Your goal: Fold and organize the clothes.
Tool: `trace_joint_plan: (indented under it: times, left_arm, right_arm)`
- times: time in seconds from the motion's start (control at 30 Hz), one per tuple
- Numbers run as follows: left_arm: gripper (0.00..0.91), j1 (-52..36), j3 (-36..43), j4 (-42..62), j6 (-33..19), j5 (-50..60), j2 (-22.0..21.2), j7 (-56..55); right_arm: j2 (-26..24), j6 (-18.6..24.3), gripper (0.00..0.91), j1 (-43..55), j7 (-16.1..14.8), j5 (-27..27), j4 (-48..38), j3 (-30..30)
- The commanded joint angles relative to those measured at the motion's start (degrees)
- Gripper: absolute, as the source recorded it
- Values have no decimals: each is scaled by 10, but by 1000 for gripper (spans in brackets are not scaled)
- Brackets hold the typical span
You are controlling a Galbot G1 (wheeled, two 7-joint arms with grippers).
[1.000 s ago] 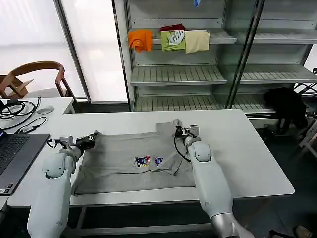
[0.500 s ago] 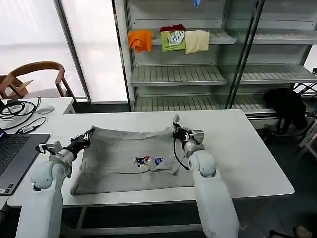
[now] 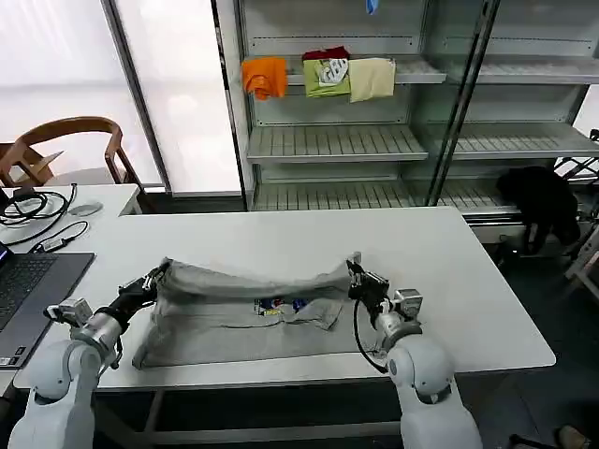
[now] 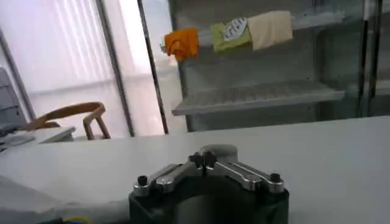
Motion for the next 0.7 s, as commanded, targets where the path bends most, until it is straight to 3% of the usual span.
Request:
trace_joint_plan:
  times: [0.03, 0.2, 0.23, 0.4, 0.43, 0.5, 0.53, 0.7]
  left_arm:
    - [10, 69, -12, -45, -3, -6, 2, 22]
    - [10, 88, -12, -43, -15, 30, -5, 32]
    - [20, 90, -11, -43, -15, 36, -6, 32]
    - [20, 101, -13, -46, -19, 87, -14, 26]
    - [71, 104, -13, -48, -18, 102, -15, 20]
    - [554, 112, -15, -54, -17, 124, -18, 11]
    - [907, 116, -16, -62, -13, 131, -19, 2]
    - [907, 136, -25, -88, -12, 165, -27, -26]
  right_arm:
    - [-26, -8, 0, -77, -4, -13, 64, 4]
    - [-25, -2, 0, -89, -11, -35, 54, 3]
    - [-25, -1, 877, -90, -11, -37, 53, 3]
    - [-23, 1, 907, -94, 1, -62, 37, 4]
    - [-22, 2, 907, -95, 8, -73, 32, 4]
    - [-22, 0, 907, -96, 22, -86, 23, 6]
    - [-22, 1, 907, -96, 33, -89, 13, 9]
    - [-34, 9, 907, -94, 56, -97, -2, 20]
